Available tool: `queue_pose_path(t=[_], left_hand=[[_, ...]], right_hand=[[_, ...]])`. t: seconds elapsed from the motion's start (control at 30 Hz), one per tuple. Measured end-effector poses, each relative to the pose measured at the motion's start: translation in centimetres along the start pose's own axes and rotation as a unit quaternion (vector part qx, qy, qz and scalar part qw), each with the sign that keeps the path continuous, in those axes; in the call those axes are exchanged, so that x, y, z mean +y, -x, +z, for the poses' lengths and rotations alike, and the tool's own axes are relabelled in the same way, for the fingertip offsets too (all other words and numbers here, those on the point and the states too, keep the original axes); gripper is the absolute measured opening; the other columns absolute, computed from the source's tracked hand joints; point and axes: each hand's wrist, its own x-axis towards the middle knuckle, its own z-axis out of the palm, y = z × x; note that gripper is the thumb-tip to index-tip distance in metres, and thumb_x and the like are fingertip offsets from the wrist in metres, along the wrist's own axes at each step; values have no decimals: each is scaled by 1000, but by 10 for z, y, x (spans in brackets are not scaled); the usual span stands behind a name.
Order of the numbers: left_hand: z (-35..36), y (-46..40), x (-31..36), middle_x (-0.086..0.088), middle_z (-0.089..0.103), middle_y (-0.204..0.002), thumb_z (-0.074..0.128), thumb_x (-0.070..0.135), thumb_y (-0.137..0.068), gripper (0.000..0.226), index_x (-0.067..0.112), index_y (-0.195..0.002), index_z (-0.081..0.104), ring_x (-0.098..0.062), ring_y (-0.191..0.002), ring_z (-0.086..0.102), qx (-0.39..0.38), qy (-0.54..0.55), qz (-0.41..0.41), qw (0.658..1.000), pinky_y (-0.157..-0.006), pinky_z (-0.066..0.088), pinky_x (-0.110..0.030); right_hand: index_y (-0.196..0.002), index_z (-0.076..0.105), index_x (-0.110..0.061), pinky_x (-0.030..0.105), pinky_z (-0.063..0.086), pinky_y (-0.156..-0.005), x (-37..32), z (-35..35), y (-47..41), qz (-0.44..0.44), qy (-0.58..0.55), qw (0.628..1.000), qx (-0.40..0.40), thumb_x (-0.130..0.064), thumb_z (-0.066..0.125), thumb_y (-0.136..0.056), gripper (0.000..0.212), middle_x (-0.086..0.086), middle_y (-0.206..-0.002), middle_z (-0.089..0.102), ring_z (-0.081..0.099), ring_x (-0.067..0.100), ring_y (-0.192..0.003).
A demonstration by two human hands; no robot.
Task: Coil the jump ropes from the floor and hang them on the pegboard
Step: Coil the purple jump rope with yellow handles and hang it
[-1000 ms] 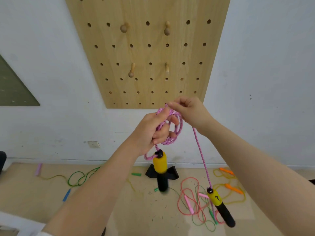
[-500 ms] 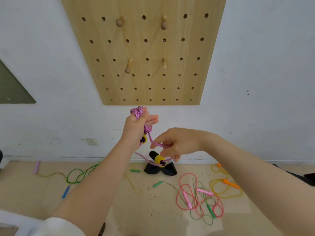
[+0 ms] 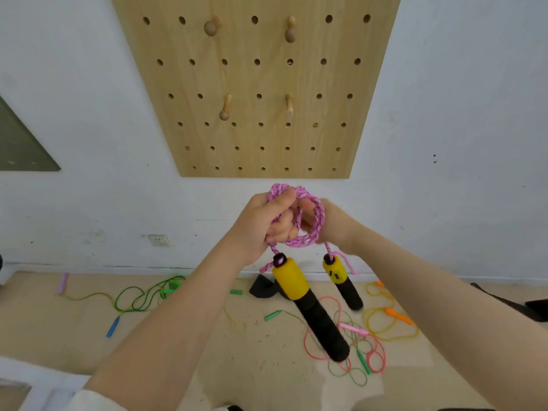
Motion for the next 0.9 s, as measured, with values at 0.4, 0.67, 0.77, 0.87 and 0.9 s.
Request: queue_pose_path(t=[0.4, 0.67, 0.77, 0.87, 0.9], left_hand=[[-13, -19, -30, 1, 51, -49, 48, 24, -96, 36, 10, -63, 47, -9, -46, 48, 278, -215, -95, 931, -56, 43, -21], [-3, 0, 3, -1, 48, -43, 25, 42, -99, 55, 6, -71, 56, -15, -35, 40, 53, -105, -120, 986, -62, 48, -29], [0, -3, 14, -4, 52, -44, 37, 43, -95, 54, 3, -65, 56, -16, -36, 46, 65, -141, -107, 982, -66, 50, -33], [4, -1, 19, -4, 53, -44, 47, 48, -81, 47, 4, -71, 59, -13, -33, 47, 29, -129, -123, 984, -64, 51, -35], [5, -1, 20, -3, 53, -43, 46, 48, -79, 45, 5, -74, 59, -11, -30, 44, -3, -123, -129, 984, -59, 50, -32]], right_hand=[[-84, 61, 4, 28, 40, -60, -25, 1, 12, -92, 180, 972, -119, -16, 58, -87, 20, 1, -60, 47, 45, 12, -54], [-94, 64, -15, 25, 47, -61, -33, -26, 16, -127, 91, 987, 39, -22, 74, -78, 20, -10, -72, 58, 51, 2, -55], [-131, 43, -27, 19, 39, -66, -29, -24, 14, -112, 108, 985, 79, -35, 77, -71, 70, -9, -113, 53, 44, -7, -59], [-140, 34, -28, 12, 42, -58, -32, -28, 20, -56, 4, 996, -76, -24, 75, -76, 76, -9, -123, 57, 53, -8, -59], [-135, 40, -27, 13, 44, -52, -31, -27, 23, -53, -53, 988, -136, -13, 72, -79, 66, -9, -106, 66, 56, -5, -58]])
